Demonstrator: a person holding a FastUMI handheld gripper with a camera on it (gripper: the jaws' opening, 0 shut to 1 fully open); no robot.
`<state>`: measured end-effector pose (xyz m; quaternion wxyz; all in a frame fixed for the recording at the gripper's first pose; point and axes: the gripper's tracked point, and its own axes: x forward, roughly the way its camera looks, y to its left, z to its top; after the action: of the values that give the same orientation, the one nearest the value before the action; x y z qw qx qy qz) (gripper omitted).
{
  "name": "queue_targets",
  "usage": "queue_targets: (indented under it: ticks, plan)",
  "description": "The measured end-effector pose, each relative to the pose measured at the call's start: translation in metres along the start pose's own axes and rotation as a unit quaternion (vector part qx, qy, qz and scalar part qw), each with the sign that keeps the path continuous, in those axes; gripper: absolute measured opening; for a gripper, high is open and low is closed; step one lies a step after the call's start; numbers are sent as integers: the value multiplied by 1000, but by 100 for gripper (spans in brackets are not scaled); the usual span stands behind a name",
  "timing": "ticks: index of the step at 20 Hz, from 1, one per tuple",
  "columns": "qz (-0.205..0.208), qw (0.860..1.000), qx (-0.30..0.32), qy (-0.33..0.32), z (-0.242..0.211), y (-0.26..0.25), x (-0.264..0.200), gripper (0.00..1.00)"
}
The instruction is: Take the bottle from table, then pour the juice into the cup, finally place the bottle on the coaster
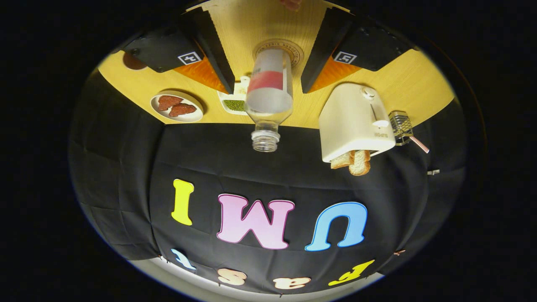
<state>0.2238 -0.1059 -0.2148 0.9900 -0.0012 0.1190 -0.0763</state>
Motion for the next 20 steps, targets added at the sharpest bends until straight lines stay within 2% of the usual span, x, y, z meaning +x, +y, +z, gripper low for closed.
queue_targets:
  ticks: [3, 9, 11, 14, 20]
  plan:
    - [2, 1000, -12, -16, 26, -7, -64, 98]
    - [-26, 998, -16, -59, 107, -49, -192, 97]
    - [-7, 997, -16, -74, 129, -54, -238, 97]
    - [19, 997, -12, -76, 126, -67, -278, 97]
    - [69, 996, -24, -49, 99, -91, -316, 97]
